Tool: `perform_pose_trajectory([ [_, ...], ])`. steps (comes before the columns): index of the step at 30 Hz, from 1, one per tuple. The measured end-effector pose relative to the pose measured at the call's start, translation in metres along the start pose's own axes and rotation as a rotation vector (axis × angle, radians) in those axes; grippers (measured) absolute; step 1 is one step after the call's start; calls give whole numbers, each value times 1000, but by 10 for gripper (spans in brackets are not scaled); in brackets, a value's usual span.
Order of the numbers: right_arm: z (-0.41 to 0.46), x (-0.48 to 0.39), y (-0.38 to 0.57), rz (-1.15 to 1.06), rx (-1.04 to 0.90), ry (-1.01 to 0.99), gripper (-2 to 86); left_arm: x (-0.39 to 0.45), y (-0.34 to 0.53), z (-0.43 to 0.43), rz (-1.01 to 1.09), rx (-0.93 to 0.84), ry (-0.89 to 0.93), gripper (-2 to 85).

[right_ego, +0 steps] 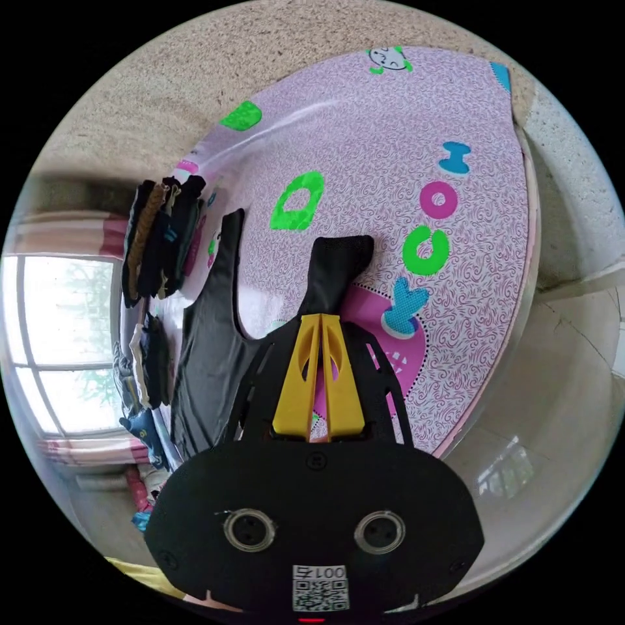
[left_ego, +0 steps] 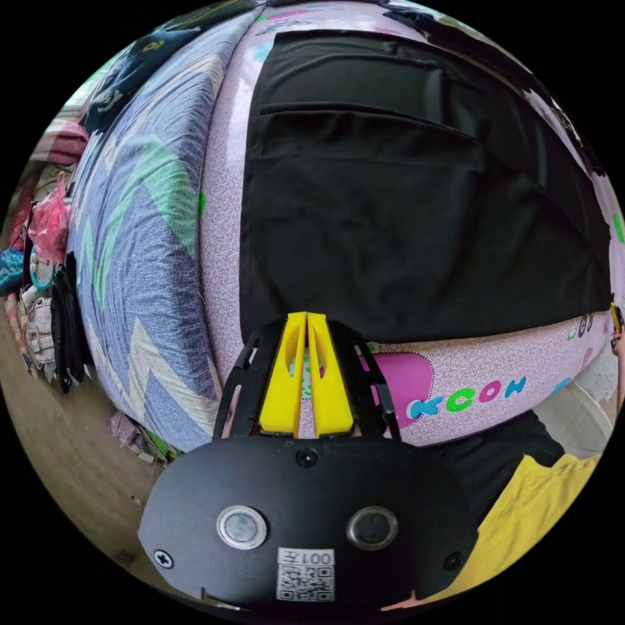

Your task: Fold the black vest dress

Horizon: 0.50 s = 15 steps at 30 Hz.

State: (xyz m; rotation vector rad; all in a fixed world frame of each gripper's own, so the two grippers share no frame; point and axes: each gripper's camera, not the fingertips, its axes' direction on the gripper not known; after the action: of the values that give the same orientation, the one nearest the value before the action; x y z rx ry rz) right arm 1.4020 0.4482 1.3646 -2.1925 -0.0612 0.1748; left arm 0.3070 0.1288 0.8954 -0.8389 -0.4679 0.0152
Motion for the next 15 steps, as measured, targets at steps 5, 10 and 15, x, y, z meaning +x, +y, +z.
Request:
perform_pose_trajectory([
  [5,-6,-38,24,-213,59,-37,4,-11,35,-7,-60,57,49,-13],
  [10,32,-92,80,-472,-137,-260,4,-31,83,-16,-129,120,145,-13],
  [15,92,-170,137,-709,-333,-502,5,-55,109,-21,-182,186,197,-12],
])
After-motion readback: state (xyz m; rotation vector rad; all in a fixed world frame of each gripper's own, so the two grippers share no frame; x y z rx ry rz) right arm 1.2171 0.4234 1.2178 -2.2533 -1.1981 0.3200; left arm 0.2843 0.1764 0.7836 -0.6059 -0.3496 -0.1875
